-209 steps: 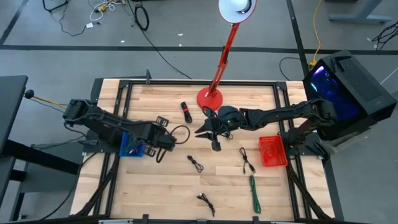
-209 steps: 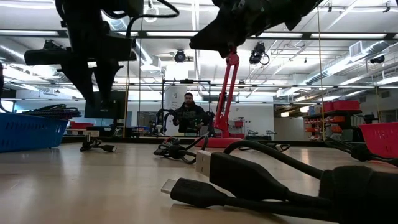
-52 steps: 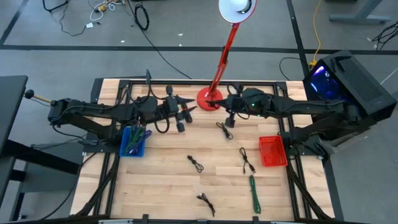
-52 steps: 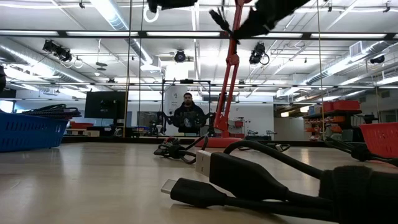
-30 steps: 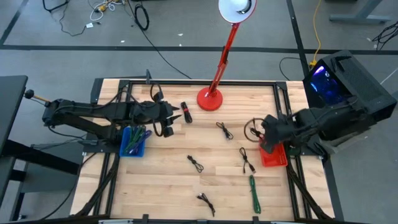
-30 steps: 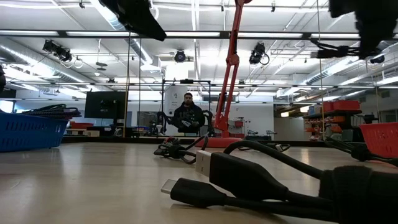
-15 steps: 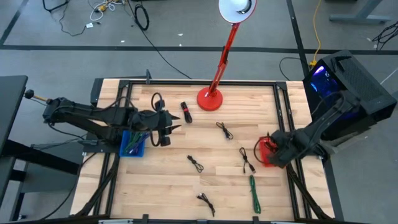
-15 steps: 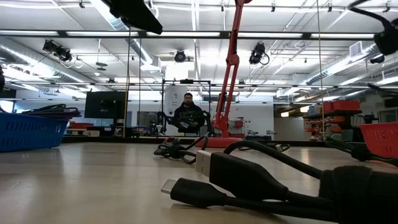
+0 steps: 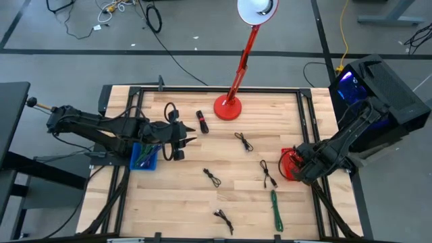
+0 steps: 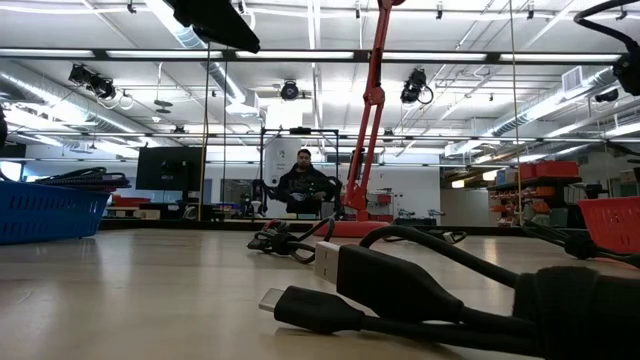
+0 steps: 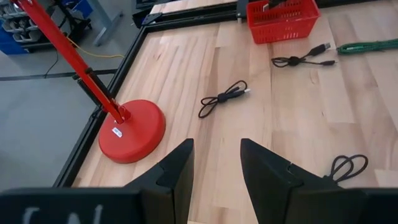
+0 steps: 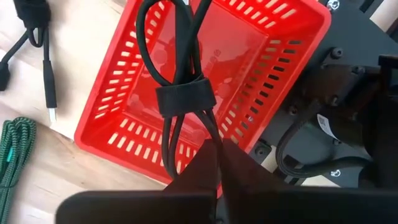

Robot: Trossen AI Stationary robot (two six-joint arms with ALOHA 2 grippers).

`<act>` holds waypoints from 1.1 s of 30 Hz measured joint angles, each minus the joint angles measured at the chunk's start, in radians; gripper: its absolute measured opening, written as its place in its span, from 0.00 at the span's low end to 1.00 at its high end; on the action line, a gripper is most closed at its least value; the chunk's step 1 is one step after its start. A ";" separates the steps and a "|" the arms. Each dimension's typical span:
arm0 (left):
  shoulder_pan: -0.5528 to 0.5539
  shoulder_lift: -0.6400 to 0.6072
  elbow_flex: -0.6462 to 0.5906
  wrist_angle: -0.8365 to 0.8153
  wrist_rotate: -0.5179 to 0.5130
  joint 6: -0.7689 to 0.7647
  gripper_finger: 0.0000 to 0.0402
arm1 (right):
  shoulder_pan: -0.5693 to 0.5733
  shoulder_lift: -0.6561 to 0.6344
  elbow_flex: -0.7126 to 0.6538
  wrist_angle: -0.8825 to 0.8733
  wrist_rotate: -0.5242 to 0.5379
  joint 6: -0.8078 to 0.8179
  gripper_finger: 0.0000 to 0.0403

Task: Pick & Place USB Port
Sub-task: Put the black charger cable into the red bin

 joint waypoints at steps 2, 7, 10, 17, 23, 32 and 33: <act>0.000 0.000 0.000 -0.007 0.000 0.000 0.34 | 0.000 0.000 0.000 0.000 -0.003 -0.001 0.04; 0.000 0.000 0.000 -0.013 0.000 0.000 0.34 | 0.000 0.000 0.000 -0.003 -0.019 -0.021 0.13; 0.000 0.000 0.000 -0.013 0.000 0.000 0.34 | 0.000 0.000 0.000 -0.003 -0.020 -0.024 0.19; 0.002 0.000 0.000 -0.013 -0.002 -0.001 0.34 | -0.006 0.000 0.000 -0.012 0.016 -0.037 0.29; 0.052 0.027 0.000 -0.007 -0.143 -0.041 0.34 | -0.072 0.000 0.049 -0.016 0.184 -0.176 0.32; 0.320 0.185 0.000 0.078 0.043 -0.411 0.34 | -0.235 0.000 0.181 0.204 0.699 -0.713 0.31; 0.349 0.211 0.000 0.078 0.071 -0.459 0.34 | -0.249 0.000 0.183 0.271 0.729 -0.793 0.30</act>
